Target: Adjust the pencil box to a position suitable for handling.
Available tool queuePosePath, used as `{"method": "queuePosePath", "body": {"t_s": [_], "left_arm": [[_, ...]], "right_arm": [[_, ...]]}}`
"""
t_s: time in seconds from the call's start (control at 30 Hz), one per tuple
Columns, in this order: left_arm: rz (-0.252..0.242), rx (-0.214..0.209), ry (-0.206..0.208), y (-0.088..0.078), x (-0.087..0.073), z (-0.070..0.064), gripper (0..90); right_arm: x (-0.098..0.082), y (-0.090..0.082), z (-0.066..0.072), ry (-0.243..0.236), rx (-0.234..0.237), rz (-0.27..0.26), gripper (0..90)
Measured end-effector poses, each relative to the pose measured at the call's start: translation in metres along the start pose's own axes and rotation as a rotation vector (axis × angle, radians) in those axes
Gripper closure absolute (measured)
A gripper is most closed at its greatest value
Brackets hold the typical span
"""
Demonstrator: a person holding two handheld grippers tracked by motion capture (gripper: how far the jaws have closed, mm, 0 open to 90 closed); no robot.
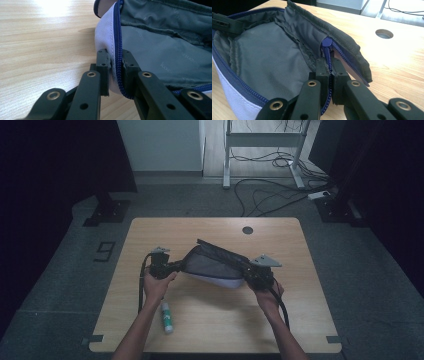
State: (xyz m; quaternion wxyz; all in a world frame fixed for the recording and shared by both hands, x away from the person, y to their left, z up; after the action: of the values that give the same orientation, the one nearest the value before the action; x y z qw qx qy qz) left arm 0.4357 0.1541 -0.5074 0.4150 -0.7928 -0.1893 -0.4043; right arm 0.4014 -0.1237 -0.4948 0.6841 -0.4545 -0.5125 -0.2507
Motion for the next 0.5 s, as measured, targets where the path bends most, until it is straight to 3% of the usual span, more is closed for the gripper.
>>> {"method": "queuePosePath", "body": {"t_s": [0.5], "left_arm": [[0.026, -0.022, -0.012, -0.011, -0.035, 0.001, 81.3]], "right_arm": [[-0.020, -0.013, 0.018, -0.018, 0.046, 0.006, 85.5]]}}
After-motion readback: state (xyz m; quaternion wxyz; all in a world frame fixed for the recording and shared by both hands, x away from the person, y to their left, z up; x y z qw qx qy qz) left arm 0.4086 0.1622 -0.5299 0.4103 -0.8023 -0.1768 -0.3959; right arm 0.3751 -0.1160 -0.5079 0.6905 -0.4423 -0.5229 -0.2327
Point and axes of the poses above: each handheld gripper's, and its own axes: y roughly forward along the jaws, x roughly out of its top, z roughly to its left, the point moved 6 cm from there along y, roughly forward along the jaws, and after that the axes turned 8 degrees about -z, right-handed, at the moved point
